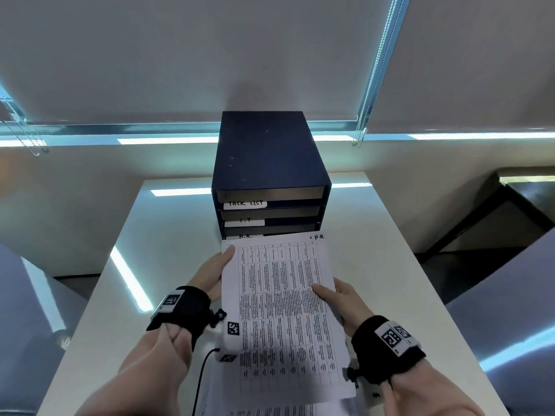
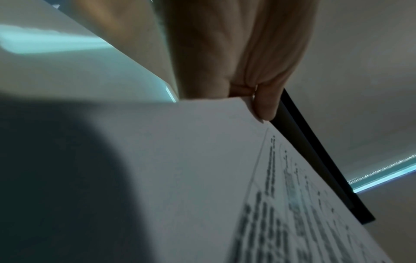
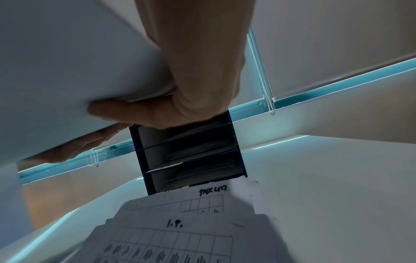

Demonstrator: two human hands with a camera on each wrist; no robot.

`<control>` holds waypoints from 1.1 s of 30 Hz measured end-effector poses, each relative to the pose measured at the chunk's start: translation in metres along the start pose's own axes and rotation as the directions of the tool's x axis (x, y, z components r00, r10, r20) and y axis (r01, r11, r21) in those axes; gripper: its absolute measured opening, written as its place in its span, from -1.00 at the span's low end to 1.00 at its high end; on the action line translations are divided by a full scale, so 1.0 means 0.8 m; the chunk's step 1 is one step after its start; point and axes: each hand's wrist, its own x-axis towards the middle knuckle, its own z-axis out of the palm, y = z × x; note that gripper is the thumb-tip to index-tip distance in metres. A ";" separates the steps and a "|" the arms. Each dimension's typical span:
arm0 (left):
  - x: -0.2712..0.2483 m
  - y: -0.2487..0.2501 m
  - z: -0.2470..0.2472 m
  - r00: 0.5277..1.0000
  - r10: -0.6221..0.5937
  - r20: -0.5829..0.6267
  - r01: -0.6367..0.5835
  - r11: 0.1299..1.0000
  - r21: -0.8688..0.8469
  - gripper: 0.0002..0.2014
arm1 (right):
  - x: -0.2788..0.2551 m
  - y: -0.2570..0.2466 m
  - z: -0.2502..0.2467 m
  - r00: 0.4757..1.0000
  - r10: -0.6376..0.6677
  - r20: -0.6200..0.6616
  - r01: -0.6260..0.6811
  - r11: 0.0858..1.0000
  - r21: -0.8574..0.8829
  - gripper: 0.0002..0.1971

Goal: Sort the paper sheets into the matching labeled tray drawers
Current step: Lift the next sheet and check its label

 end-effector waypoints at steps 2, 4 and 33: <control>0.001 0.000 0.001 1.000 0.001 -0.006 -0.001 1.000 0.010 -0.60 | 0.001 0.002 -0.001 1.000 0.014 -0.020 -0.014 1.000 0.001 -0.71; 0.004 0.000 0.002 1.000 -0.002 -0.010 0.002 1.000 0.011 -0.62 | 0.007 0.008 -0.006 1.000 0.019 -0.024 -0.019 1.000 0.015 -0.66; 0.060 -0.078 -0.019 0.967 -0.021 -0.255 0.064 0.985 0.162 -0.68 | 0.135 -0.029 -0.008 0.956 0.290 -0.051 -0.294 0.934 -0.204 -0.58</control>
